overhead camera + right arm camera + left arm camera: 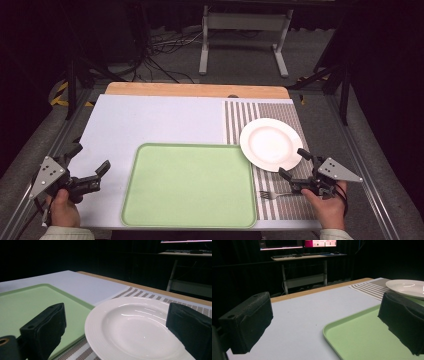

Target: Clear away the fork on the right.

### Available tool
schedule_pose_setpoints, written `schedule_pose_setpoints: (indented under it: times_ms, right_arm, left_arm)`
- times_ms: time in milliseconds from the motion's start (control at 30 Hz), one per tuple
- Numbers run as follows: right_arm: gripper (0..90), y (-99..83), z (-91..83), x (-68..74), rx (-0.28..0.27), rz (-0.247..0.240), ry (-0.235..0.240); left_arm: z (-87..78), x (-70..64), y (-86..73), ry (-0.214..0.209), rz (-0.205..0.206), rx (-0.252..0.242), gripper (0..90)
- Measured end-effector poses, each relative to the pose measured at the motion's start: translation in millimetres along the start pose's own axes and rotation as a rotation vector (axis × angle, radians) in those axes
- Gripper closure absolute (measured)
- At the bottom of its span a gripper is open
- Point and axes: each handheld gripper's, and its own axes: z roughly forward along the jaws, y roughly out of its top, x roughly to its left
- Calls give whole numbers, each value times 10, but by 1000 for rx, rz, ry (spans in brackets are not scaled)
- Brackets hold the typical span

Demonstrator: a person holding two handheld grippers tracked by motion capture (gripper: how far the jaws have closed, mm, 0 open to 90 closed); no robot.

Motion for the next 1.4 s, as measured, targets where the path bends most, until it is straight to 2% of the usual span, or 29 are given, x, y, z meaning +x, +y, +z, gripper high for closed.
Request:
schedule_pose_setpoints:
  times_ms: [167, 300, 433, 533, 567, 600, 733, 800, 900, 1267, 1367, 1400]
  right_arm:
    - [36, 81, 64, -11, 8, -12, 11]
    - [37, 216, 144, 2, 24, -23, 51]
    - [36, 268, 168, 8, 46, -29, 64]
    - [36, 317, 203, 20, 73, -35, 101]
    - [36, 341, 223, 33, 99, -47, 128]
    - [36, 341, 223, 33, 99, -47, 128]
    - [36, 446, 254, 46, 180, -112, 159]
    - [36, 456, 258, 48, 185, -113, 165]
    - [51, 521, 265, 52, 254, -147, 191]
    - [51, 609, 291, 42, 449, -243, 219]
    - [51, 627, 302, 41, 496, -268, 228]
    - [51, 627, 302, 41, 496, -268, 228]
  left_arm:
    - [-5, -12, 11, 2, -1, -5, 2]
    - [-10, -15, 21, 2, 8, -4, 2]
    - [-14, -10, 21, 3, 6, -4, 2]
    - [-13, -9, 21, 1, 8, -3, 2]
    - [-13, -9, 20, 1, 9, -2, 2]
    - [-11, -10, 19, 2, 7, -3, 2]
    - [-11, -9, 21, 2, 7, -3, 2]
    - [-12, -9, 22, 1, 10, -2, 2]
    - [-15, -11, 26, 0, 9, -3, 2]
    - [-21, -12, 34, 4, 9, -5, 2]
    - [-21, -10, 31, 5, 7, -4, 2]
    - [-21, -10, 31, 5, 7, -4, 2]
